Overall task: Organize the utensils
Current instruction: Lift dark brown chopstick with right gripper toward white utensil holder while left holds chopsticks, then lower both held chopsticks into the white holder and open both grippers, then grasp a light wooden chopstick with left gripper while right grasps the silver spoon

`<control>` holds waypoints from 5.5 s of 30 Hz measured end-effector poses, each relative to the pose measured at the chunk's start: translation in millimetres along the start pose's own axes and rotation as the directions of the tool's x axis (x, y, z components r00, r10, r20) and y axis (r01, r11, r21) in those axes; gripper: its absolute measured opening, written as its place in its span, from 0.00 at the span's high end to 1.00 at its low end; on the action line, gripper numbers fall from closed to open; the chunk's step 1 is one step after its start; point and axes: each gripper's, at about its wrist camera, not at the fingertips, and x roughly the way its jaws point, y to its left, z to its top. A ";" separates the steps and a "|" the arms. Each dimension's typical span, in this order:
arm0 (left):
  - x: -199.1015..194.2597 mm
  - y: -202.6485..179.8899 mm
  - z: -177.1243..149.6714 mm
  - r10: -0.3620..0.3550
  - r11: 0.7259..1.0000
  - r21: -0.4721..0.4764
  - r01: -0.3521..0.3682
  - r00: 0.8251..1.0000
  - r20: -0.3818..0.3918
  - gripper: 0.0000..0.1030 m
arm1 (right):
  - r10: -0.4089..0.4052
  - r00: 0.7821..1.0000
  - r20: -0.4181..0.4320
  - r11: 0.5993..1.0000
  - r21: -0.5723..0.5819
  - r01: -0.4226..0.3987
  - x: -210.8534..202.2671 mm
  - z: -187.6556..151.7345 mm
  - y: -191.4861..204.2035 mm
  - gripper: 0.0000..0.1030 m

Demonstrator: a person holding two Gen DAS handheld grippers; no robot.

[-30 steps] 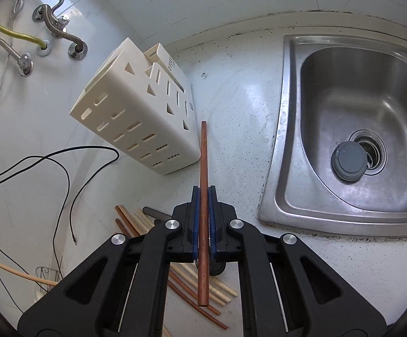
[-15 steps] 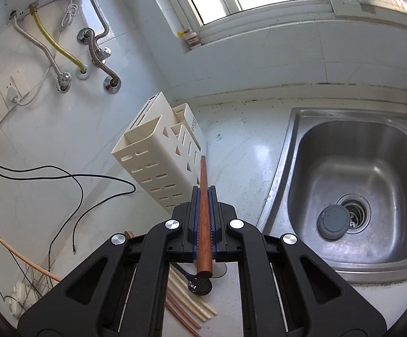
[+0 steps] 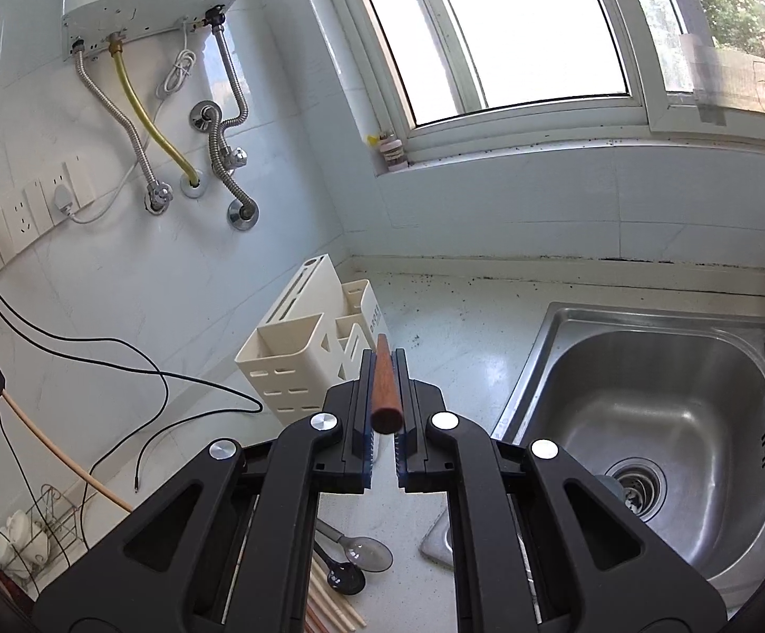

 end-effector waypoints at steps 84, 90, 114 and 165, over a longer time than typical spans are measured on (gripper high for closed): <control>79.6 -16.3 50.9 0.064 0.996 0.065 -0.064 0.998 0.003 0.48 | 0.289 0.910 -0.296 0.912 -0.205 -0.356 43.2 61.4 28.8 0.79; 48.9 -17.1 6.5 0.097 0.993 0.073 -0.093 0.994 -0.053 0.48 | 0.259 0.877 -0.404 0.919 -0.178 -0.353 49.4 20.5 7.3 0.79; 18.8 -17.4 -200.2 0.119 0.993 0.038 -0.115 0.876 -0.467 0.53 | 0.313 0.706 -0.636 0.947 0.271 -0.176 114.5 -114.1 -51.1 0.79; 9.2 -14.7 -218.8 0.207 0.974 0.019 -0.225 0.851 -0.483 0.95 | 0.277 0.723 -0.633 0.948 0.303 -0.098 122.2 -131.9 -46.7 0.97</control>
